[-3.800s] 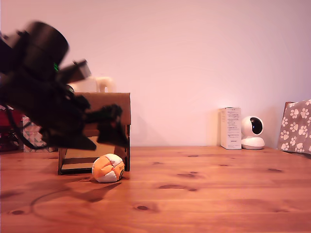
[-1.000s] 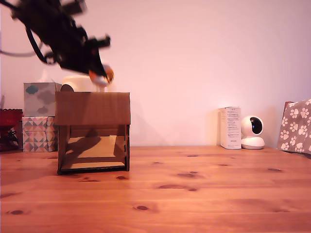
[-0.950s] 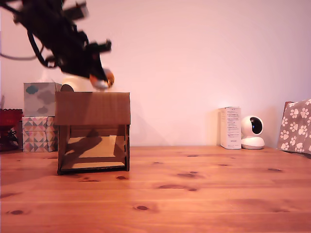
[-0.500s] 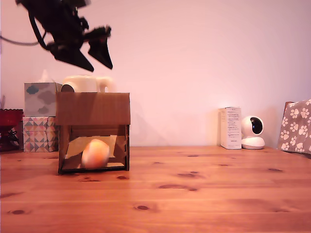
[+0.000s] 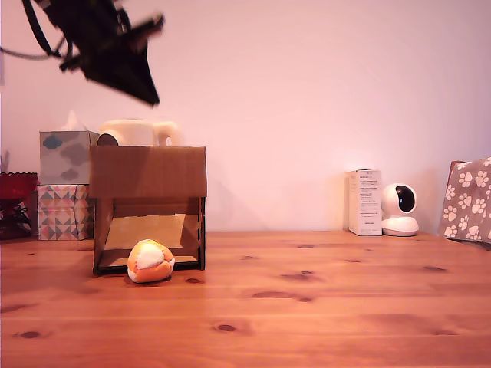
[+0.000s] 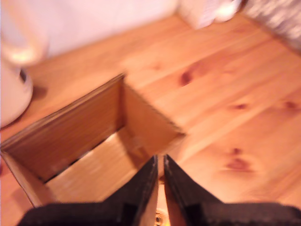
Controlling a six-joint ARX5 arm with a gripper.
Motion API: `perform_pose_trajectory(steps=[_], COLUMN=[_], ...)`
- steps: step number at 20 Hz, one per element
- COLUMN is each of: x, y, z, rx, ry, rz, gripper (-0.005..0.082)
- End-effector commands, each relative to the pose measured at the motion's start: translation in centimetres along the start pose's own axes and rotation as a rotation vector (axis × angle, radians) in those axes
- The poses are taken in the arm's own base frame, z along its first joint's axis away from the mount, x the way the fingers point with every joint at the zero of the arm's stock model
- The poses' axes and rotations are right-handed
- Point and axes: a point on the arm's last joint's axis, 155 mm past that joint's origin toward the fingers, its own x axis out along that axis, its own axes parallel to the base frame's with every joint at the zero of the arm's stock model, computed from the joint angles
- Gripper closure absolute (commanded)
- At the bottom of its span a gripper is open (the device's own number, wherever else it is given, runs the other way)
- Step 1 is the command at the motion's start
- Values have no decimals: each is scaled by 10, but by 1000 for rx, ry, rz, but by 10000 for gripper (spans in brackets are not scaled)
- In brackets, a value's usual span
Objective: Drop the footbag into the cardboard dice tower
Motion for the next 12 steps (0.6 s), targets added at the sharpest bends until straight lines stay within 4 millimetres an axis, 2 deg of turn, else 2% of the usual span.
perform_pose_trajectory(steps=[1,5,12], x=[-8,-23,-28], y=[-6,-19,-24], z=[-7,-25,-85], rx=[3,10,0], ry=[-22,-113,-211], rz=[-12,-53,-55], gripper=[789,788,788])
